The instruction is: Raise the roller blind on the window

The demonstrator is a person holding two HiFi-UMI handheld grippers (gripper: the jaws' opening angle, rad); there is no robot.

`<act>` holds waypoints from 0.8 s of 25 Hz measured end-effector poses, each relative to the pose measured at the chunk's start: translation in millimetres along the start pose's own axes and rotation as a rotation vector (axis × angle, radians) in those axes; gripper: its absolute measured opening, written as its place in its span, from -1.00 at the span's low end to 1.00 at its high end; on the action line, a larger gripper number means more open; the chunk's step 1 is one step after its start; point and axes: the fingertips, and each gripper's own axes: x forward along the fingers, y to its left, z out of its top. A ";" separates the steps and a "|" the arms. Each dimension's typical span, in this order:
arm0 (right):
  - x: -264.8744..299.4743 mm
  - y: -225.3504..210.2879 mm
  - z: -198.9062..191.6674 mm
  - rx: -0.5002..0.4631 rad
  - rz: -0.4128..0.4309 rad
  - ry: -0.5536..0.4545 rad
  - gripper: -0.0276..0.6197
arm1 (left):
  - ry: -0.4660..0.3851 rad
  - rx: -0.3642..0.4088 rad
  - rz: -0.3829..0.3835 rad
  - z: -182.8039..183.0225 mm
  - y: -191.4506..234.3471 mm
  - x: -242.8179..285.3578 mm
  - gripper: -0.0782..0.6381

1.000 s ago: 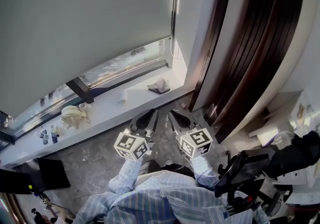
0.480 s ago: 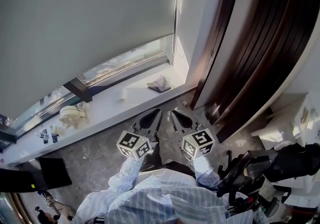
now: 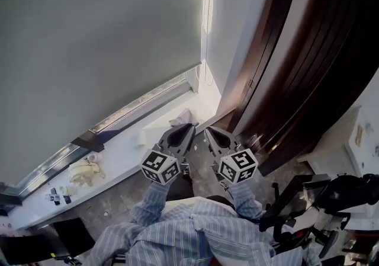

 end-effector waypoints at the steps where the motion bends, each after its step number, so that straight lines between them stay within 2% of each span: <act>1: 14.4 -4.6 6.3 -0.004 -0.011 -0.006 -0.90 | -0.002 -0.008 -0.021 6.7 12.8 8.3 -0.70; 4: 50.6 -19.1 23.7 -0.007 -0.052 -0.026 -0.90 | -0.007 -0.021 -0.077 25.3 45.6 31.0 -0.70; 7: 75.7 -35.9 33.1 0.003 -0.097 -0.035 -0.90 | -0.002 0.004 -0.116 37.5 71.5 52.6 -0.70; 13: 116.8 -66.2 26.5 0.032 -0.168 0.011 -0.90 | -0.004 0.015 -0.192 53.1 123.7 107.5 -0.70; 16: 118.4 -74.7 31.6 0.037 -0.189 0.019 -0.90 | -0.025 0.046 -0.220 72.6 128.7 134.7 -0.70; 20: 99.6 -85.5 35.0 0.050 -0.209 0.014 -0.90 | -0.062 0.120 -0.232 96.6 113.2 164.3 -0.70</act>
